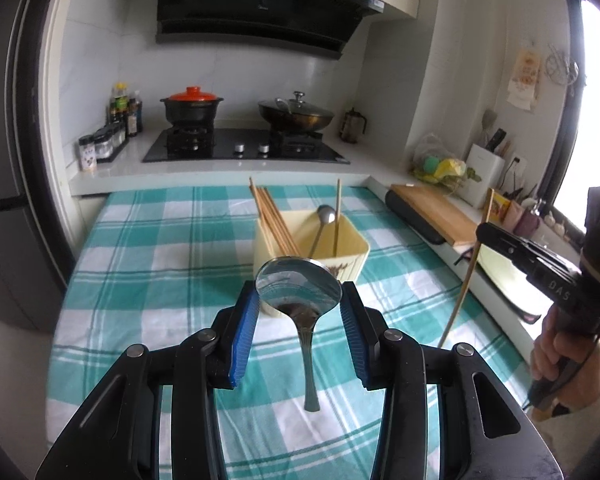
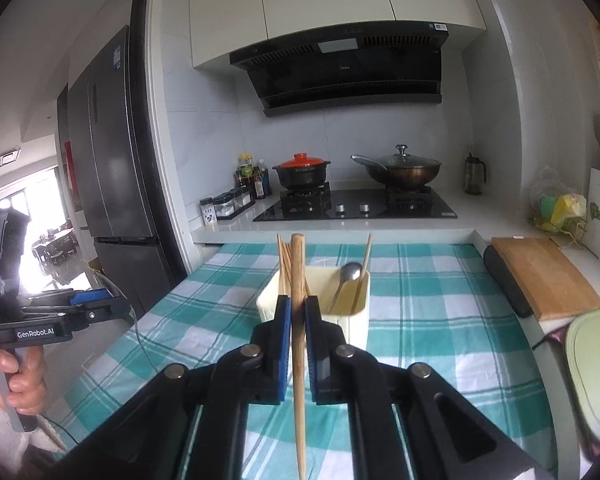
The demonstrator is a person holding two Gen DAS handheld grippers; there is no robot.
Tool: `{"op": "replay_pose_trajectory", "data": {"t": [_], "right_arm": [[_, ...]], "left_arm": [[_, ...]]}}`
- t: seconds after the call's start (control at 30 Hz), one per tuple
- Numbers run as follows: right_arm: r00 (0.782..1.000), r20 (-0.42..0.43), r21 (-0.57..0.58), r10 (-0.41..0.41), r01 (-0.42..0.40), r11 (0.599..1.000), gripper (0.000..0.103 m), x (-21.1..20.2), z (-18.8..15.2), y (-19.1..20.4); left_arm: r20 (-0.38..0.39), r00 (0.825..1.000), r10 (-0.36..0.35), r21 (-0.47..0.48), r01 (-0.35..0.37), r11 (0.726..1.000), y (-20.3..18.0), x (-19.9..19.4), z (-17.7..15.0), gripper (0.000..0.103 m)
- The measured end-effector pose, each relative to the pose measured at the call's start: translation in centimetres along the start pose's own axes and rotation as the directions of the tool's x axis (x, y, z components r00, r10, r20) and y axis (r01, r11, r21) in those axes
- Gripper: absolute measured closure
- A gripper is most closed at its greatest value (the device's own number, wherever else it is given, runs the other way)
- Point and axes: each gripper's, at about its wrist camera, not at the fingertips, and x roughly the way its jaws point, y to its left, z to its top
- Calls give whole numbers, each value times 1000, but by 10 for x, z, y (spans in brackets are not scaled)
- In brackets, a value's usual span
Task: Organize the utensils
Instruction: 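Lift the spoon and chopstick with both tools over the cream holder, then open both tools to drop the spoon and chopstick into the holder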
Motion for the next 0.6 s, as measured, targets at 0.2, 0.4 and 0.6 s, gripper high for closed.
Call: {"op": "replay_pose_trajectory", "data": {"t": [0.2, 0.4, 0.6], "right_arm": [[995, 99, -13, -2, 3, 1000, 96, 52, 77, -12], [985, 173, -2, 1, -1, 1000, 96, 115, 108, -31], [997, -76, 30, 3, -1, 1000, 96, 202, 62, -52]], "left_arm": [[80, 997, 7, 12, -8, 1000, -5, 20, 79, 61], [127, 990, 58, -9, -58, 998, -3, 73, 134, 61], [-35, 996, 76, -36, -78, 996, 9, 158, 127, 61]]}}
